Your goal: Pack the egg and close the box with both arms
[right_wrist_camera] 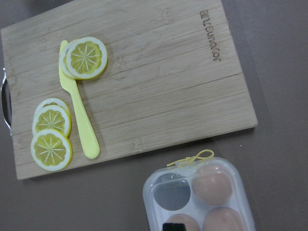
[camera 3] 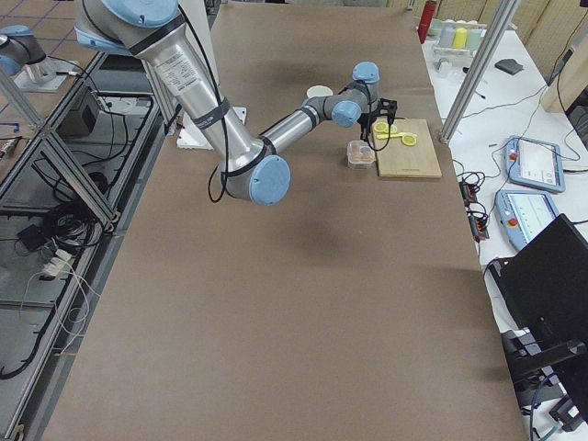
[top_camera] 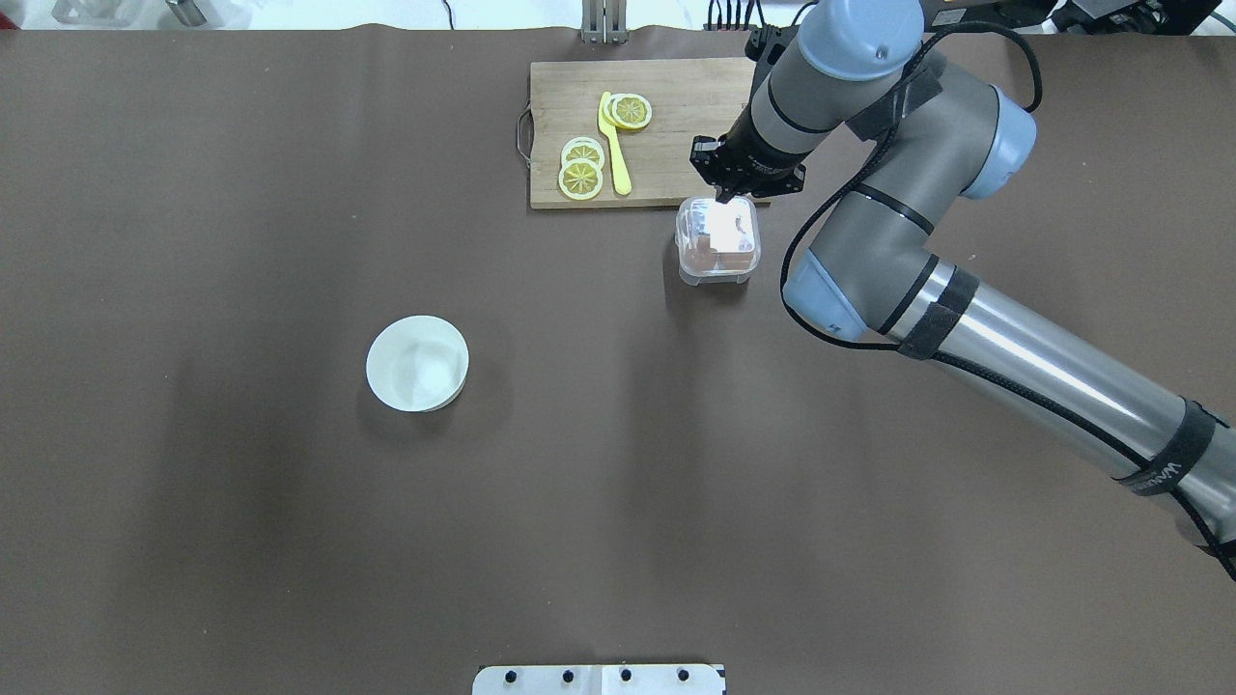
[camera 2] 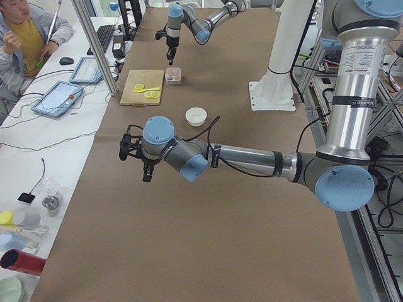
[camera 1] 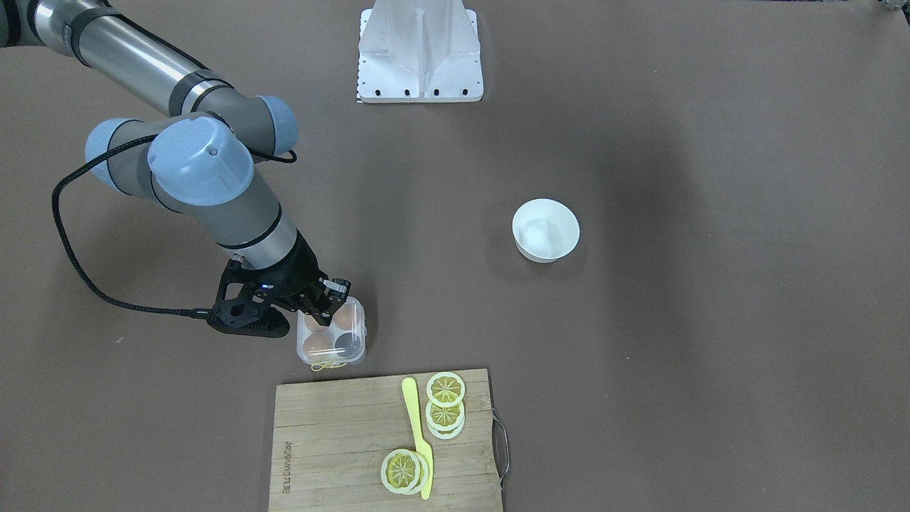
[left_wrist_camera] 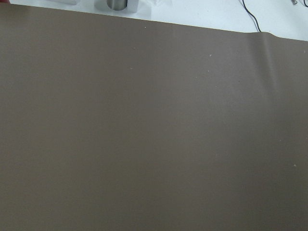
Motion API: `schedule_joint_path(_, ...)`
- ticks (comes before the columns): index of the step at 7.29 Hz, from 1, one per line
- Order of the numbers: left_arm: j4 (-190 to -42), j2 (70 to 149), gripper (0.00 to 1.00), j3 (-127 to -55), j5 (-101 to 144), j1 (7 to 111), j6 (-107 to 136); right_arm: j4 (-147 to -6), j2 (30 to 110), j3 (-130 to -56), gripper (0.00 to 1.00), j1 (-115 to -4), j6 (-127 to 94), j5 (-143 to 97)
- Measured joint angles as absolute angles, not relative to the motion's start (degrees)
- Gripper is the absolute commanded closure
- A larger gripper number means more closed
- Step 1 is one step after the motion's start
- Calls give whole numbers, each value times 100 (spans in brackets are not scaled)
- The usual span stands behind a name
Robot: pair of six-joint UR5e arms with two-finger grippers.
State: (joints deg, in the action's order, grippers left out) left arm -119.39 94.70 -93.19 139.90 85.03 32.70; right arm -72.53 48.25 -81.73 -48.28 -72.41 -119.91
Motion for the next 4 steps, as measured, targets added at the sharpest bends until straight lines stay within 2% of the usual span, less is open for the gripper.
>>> schedule_joint_path(2,-11451,9333,2,-9697,13989,8504,3270,-7287,5455,-8734,100,-5478,-6939,-12849)
schedule_joint_path(4,-11242,8963,2,-9972,13988,8477,3269,-7301,6462,-9226,100,-6208,-6000,-13295)
